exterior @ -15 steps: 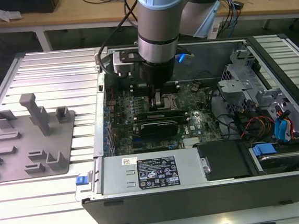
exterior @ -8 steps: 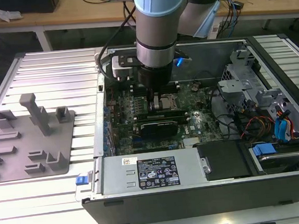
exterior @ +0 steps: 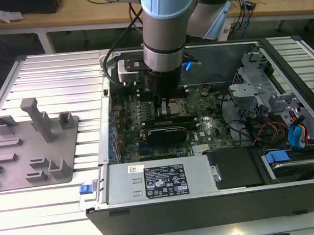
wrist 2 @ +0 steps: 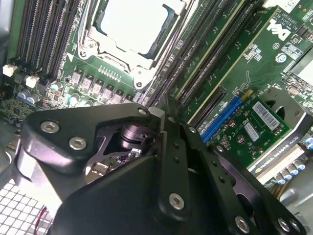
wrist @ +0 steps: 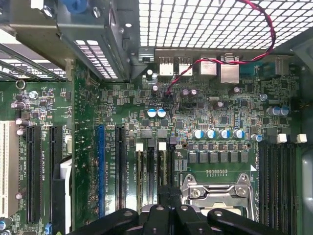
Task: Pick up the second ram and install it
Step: 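Press down the second ram until it locks into place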
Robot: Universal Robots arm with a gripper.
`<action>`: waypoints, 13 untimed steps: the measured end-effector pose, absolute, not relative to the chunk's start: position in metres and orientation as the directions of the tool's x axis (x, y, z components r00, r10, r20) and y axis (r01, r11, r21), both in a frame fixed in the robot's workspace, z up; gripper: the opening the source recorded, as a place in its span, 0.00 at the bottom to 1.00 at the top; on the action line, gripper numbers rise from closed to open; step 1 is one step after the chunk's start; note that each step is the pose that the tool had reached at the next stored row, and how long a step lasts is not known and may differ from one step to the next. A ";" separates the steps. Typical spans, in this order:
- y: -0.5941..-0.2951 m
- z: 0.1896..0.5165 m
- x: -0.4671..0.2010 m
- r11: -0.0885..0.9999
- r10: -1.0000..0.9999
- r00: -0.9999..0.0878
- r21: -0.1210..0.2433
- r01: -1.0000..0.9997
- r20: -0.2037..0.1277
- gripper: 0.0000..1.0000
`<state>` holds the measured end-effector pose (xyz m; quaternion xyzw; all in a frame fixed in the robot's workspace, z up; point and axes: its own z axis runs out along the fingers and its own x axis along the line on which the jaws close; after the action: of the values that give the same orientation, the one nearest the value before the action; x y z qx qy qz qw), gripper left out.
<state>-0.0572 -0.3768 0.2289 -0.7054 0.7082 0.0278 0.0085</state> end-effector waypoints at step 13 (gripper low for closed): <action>-0.377 0.254 -0.050 0.003 -0.999 -0.005 0.027 -1.000 -0.051 0.08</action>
<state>-0.0495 -0.3767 0.2545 -0.7053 0.7083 0.0278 0.0085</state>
